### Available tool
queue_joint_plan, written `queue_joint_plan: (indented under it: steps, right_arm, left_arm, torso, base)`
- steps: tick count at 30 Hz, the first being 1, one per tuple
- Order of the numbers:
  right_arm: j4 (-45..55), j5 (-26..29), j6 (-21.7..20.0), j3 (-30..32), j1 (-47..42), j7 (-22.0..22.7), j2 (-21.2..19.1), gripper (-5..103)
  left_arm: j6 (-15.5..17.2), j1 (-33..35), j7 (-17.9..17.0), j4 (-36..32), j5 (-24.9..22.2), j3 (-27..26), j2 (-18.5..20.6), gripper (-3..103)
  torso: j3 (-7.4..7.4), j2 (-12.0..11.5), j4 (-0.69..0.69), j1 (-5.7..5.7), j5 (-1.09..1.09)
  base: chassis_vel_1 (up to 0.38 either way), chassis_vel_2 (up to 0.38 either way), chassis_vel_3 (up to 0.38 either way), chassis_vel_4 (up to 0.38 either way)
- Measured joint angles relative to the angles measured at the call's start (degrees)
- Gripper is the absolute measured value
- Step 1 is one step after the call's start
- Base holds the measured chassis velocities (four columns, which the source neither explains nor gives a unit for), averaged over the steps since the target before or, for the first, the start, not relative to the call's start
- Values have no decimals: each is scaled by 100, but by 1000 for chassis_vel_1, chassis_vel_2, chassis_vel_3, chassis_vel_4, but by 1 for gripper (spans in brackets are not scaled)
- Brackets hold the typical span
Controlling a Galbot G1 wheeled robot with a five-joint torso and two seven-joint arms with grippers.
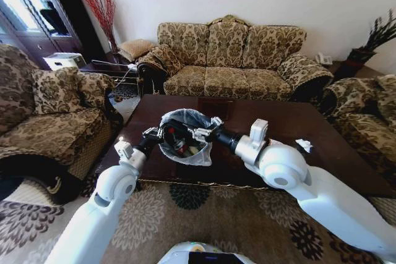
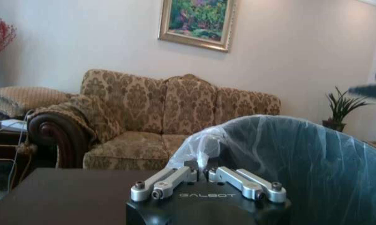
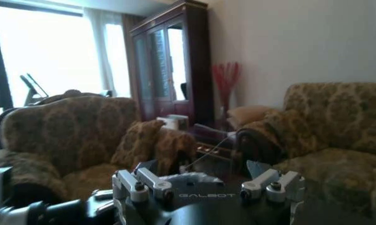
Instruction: Move to the front of the table and place the trash on the table into the trash bin.
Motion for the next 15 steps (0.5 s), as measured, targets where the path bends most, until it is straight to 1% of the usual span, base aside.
queue_joint_plan:
  steps: [1,3,4,5,7,8,9,12,13,14,15]
  right_arm:
    - [-35,-43,56,108,-27,187,-51,91]
    - [-158,-197,45,290,-115,589,-141,98]
    - [-266,-322,-8,383,-201,832,-178,99]
    - [-266,-322,-8,383,-201,832,-178,99]
    - [-507,-525,-140,560,-390,1119,-186,100]
    - [-630,-643,-207,686,-522,1199,-166,100]
    - [-630,-643,-207,686,-522,1199,-166,100]
    - [-904,-1036,-279,1258,-1216,1247,-46,100]
    - [-924,-1079,-292,1433,-1435,1239,-12,100]
    - [-924,-1079,-292,1433,-1435,1239,-12,100]
    - [-938,-1117,-311,1612,-1684,1222,29,100]
  left_arm:
    - [0,0,0,-1,0,-6,1,3]
    - [0,-1,0,-2,4,-14,-16,3]
    - [-1,0,0,-2,9,-21,-34,3]
    - [-1,0,0,-2,9,-21,-34,3]
    - [-5,30,0,-29,20,-55,-75,3]
    - [-9,42,-1,-43,27,-64,-93,3]
    - [-9,42,-1,-43,27,-64,-93,3]
    - [7,52,1,-99,52,-71,-115,3]
    - [24,55,6,-112,65,-70,-115,3]
    - [24,55,6,-112,65,-70,-115,3]
    - [45,59,10,-123,85,-62,-117,3]
  torso:
    - [0,0,0,0,0]
    - [0,0,-1,0,0]
    - [0,0,-1,0,0]
    - [0,0,-1,0,0]
    - [0,0,-1,0,0]
    - [0,0,0,0,1]
    - [0,0,0,0,1]
    - [1,0,0,1,3]
    - [1,0,-1,1,2]
    - [1,0,-1,1,2]
    - [0,0,-2,0,2]
  base:
    - [0,0,0,0]
    - [0,0,0,0]
    - [0,0,0,0]
    - [0,0,0,0]
    - [0,0,0,0]
    - [0,0,0,0]
    - [0,0,0,0]
    - [0,0,0,0]
    - [0,0,0,0]
    - [0,0,0,0]
    - [0,0,0,0]
